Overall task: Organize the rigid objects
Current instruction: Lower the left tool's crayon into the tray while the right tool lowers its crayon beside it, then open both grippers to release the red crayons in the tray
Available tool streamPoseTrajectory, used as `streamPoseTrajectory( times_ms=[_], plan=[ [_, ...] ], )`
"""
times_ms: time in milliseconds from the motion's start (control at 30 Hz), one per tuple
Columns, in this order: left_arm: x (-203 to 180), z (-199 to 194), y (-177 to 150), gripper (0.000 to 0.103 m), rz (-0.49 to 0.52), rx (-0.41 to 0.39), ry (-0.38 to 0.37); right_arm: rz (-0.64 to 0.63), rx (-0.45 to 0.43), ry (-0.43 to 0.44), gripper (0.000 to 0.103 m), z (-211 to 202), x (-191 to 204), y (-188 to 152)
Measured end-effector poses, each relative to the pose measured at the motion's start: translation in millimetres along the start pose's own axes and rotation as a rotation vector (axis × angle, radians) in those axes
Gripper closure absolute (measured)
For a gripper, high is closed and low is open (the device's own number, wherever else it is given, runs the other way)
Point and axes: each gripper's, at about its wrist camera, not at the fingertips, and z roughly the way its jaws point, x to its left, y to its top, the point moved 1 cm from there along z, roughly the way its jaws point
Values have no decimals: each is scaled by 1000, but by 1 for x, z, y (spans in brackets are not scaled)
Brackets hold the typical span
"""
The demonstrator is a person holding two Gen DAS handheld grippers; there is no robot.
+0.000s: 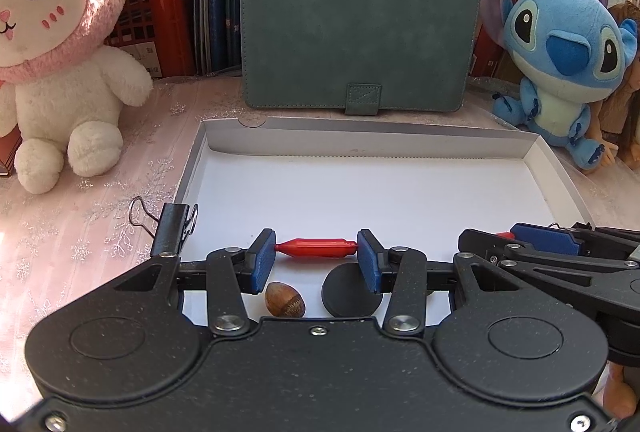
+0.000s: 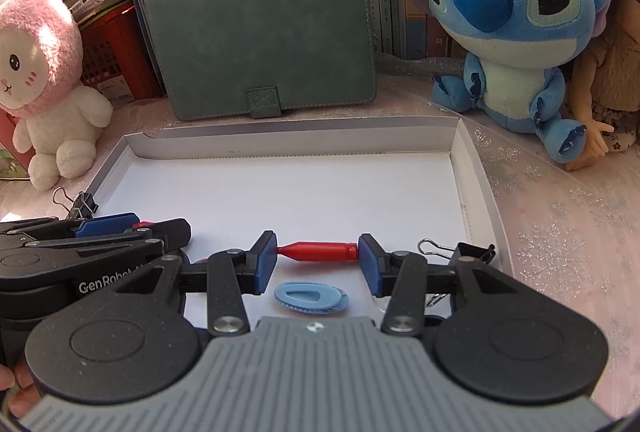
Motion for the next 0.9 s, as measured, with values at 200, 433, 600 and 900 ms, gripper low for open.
streamPoseTrajectory(
  times_ms=[200,433,600,900],
  plan=[
    [-2,1,-1,60,18,-5,5,-2,0,-4,51,1,1,1],
    [-1,1,-1,60,12,-13,4,-4,-3,-8,51,2,1,2],
    [-2,1,-2,60,20,-20,9,-5,-4,-9,50,2,1,2],
    [-4,0,-4,58,23,-33,10,-12,-10,-18,40,2,0,0]
  ],
)
